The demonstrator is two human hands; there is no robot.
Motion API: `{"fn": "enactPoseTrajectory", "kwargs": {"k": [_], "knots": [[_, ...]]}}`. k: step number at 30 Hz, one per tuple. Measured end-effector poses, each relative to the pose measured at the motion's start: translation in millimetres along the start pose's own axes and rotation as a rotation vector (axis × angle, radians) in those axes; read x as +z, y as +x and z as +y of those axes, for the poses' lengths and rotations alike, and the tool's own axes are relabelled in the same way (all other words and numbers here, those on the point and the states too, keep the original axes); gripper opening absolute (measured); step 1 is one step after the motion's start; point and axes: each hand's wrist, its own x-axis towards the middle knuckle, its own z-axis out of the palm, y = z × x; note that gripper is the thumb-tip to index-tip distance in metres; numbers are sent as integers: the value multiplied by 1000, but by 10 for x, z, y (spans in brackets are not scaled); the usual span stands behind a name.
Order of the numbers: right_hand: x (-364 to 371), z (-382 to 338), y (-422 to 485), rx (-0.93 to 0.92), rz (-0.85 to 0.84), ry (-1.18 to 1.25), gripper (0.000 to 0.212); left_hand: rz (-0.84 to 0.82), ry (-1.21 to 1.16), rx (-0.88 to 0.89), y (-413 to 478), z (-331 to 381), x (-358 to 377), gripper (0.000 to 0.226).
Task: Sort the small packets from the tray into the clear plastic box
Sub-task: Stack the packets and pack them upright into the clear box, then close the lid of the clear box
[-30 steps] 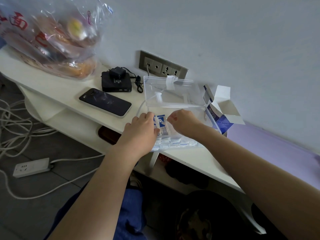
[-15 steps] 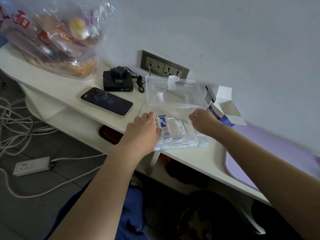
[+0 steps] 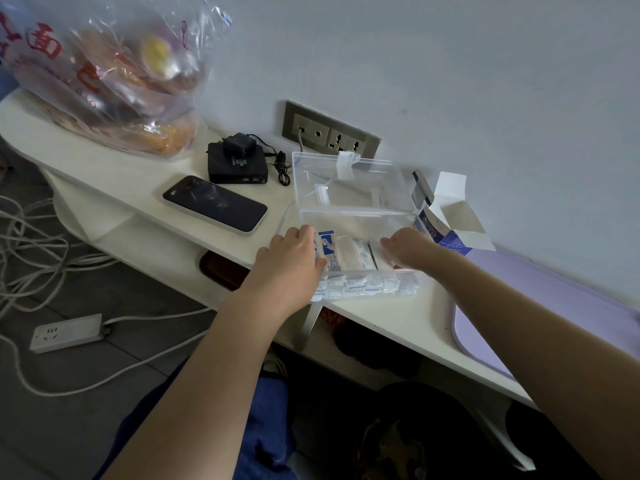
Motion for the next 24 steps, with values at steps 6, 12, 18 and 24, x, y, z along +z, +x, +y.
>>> {"fn": "enactPoseTrajectory", "kwargs": {"k": [6, 12, 18, 24], "knots": [[-43, -49, -14, 131, 4, 254, 34, 5, -4, 5, 0, 1, 1, 39], [-21, 10, 38, 109, -13, 270, 20, 11, -11, 8, 12, 2, 12, 38], [-10, 21, 42, 101, -54, 313, 42, 16, -23, 15, 24, -1, 24, 38], [-52, 10, 14, 93, -68, 440, 38, 18, -22, 13, 28, 11, 31, 39]]}}
